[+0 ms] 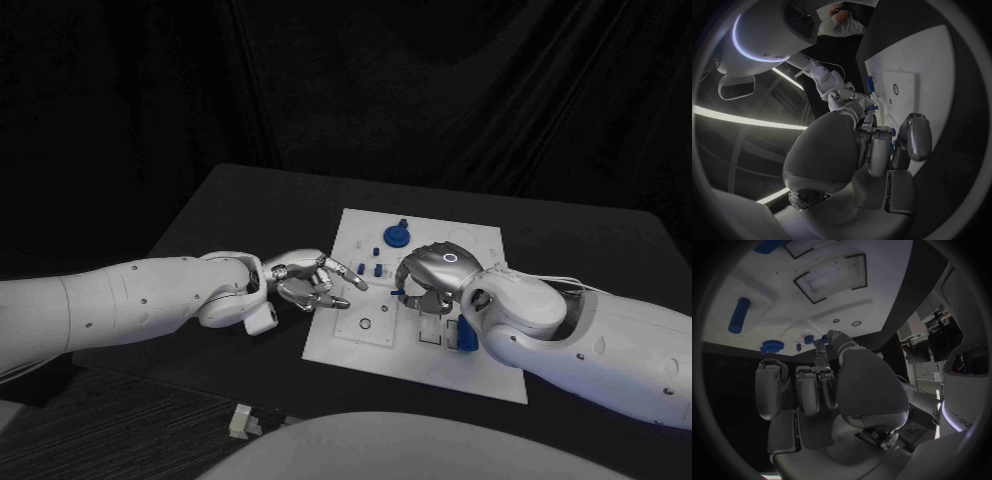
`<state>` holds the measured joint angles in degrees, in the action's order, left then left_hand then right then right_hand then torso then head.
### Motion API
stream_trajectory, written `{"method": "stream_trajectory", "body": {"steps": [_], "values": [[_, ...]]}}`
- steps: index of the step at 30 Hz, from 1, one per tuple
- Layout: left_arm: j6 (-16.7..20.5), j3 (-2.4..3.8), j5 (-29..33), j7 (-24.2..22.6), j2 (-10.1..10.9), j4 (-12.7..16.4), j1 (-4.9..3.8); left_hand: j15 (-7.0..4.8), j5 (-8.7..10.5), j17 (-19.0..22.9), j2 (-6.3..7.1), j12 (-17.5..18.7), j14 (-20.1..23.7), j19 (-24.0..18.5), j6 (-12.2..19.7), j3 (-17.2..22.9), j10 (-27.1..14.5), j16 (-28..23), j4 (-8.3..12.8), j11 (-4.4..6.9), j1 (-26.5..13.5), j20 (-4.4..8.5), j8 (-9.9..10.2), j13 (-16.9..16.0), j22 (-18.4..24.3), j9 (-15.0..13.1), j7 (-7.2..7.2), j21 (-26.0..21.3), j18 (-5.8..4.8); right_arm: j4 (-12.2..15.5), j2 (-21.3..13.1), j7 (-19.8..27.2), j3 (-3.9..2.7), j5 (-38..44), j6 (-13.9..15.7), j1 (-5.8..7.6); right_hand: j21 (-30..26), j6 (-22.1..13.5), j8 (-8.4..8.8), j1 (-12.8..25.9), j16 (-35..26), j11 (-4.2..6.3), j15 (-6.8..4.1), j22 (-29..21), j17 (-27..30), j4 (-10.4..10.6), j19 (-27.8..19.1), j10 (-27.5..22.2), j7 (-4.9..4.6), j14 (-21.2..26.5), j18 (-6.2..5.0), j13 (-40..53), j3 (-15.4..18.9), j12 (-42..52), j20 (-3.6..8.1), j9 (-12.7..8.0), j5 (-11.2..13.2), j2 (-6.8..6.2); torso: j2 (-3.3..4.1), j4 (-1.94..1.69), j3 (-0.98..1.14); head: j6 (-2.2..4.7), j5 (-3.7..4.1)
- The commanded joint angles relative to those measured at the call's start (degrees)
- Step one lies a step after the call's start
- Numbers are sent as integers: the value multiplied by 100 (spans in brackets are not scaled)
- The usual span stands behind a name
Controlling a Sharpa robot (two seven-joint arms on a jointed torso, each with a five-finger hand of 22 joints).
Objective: Assemble the parts on the task board
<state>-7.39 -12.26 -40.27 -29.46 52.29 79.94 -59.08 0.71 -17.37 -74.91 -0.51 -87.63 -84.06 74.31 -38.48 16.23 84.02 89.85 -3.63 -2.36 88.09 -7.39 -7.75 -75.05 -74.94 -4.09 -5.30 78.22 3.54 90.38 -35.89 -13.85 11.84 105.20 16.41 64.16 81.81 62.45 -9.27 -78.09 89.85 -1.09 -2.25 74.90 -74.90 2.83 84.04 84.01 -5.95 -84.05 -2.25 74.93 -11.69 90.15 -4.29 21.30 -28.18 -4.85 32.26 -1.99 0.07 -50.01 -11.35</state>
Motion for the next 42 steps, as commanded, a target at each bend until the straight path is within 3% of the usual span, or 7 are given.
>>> {"method": "stream_trajectory", "body": {"steps": [1, 31, 42], "values": [[228, 4, -567, -369, -35, 65, 3, -54, -14, -1509, 14, -36, -594, 21, 78, 11, 271, 15, -16, 47, -65, 48, 40, -1249, -1003, 13, 33, -23, 33, 90, 0, -54, 2, 71, -143, 30, 2, 131, -1, 56, 15, 50, -37, 1235, -1510, 3, 178, 599, 150, -595, 16, 1507, 40, -15, 54, 8, -12, 0, 2, 3, 0, 1, -10], [22, 5, -791, -315, -310, 0, 9, -81, -32, -1509, 21, -29, -594, 17, 265, 21, 261, 15, -25, 71, -89, 79, 98, -1242, -1002, 34, 29, -23, 33, 135, 145, 29, 3, 75, -225, 19, -17, 87, 10, 52, 15, 50, -39, 1229, -1510, -18, 169, 599, 146, -595, 12, 1507, 29, -15, 60, 38, -71, -2, 3, 0, 0, 1, -10], [-65, 5, -791, -211, -350, -55, 10, -87, -37, -1509, 18, -23, -594, 7, 294, 30, 252, 15, -21, 77, -86, 85, 109, -1236, -999, 36, 35, -30, 35, 153, 144, 103, 3, 75, -120, 4, -23, 68, 17, 50, 15, 47, -39, 1227, -1510, -25, 167, 599, 140, -595, 11, 1507, 26, -15, 61, 45, -77, -4, 3, 0, 0, 1, -12]]}}
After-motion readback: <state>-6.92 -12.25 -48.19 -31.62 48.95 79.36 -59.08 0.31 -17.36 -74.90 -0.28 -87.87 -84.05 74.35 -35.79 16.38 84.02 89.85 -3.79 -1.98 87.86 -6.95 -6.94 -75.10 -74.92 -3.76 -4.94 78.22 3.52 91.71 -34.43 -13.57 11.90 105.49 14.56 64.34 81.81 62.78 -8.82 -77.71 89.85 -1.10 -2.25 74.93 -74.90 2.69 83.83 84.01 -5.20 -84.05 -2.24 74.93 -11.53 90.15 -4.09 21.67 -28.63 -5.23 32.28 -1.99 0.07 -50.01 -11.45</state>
